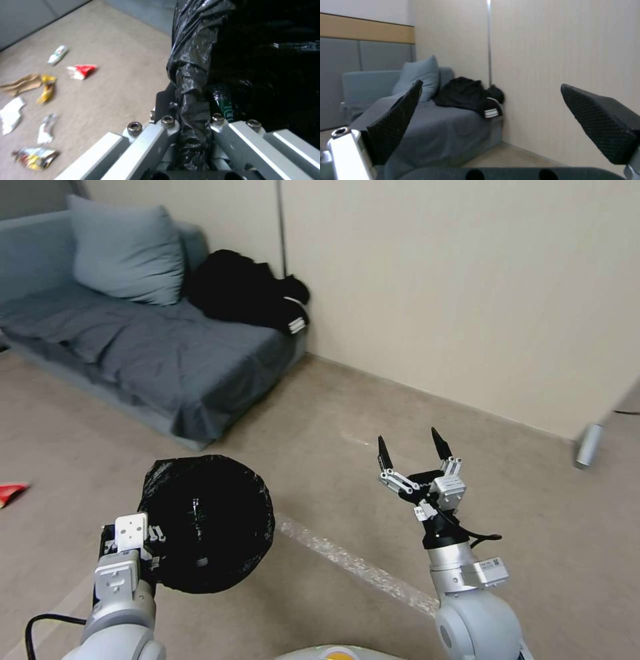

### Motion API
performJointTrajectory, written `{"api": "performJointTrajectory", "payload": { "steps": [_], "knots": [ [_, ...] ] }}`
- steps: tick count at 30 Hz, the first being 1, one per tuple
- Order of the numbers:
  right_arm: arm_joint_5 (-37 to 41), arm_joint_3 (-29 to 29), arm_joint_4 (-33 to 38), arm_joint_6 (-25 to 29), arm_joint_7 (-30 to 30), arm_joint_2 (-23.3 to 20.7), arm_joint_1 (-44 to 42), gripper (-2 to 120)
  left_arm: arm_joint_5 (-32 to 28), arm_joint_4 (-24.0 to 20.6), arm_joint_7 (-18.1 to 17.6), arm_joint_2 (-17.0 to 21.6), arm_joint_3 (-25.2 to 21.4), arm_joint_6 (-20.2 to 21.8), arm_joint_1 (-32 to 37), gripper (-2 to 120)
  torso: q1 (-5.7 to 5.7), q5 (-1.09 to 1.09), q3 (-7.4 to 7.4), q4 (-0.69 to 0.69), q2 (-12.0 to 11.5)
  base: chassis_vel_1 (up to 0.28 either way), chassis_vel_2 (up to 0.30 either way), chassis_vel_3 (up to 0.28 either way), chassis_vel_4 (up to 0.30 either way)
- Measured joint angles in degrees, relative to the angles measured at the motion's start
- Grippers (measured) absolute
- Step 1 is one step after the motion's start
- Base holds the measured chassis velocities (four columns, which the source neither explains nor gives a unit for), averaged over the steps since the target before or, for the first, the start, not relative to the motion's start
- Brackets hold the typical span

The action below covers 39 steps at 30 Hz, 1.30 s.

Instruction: Pick up the trash bin, then pick up the garbage from the floor and place it into the trash bin.

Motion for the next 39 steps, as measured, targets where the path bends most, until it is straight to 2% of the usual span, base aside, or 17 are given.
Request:
{"api": "performJointTrajectory", "payload": {
  "steps": [21,39],
  "knots": [
    [-1.28,-0.16,-2.44,1.64,-0.6,-0.09,1.93,100,0.18,0.35,-0.05,-0.98,0.25,0.33,-0.53,1,0.0,0.0,0.0,-0.01,0.0,0.12,0.126,0.125,0.124],
    [-0.46,-0.49,-1.51,1.69,-1.43,-0.25,1.0,100,0.84,-0.12,-0.05,-1.15,0.53,0.35,0.3,1,0.0,0.0,0.0,0.0,0.0,0.129,0.126,0.127,0.124]
  ]
}}
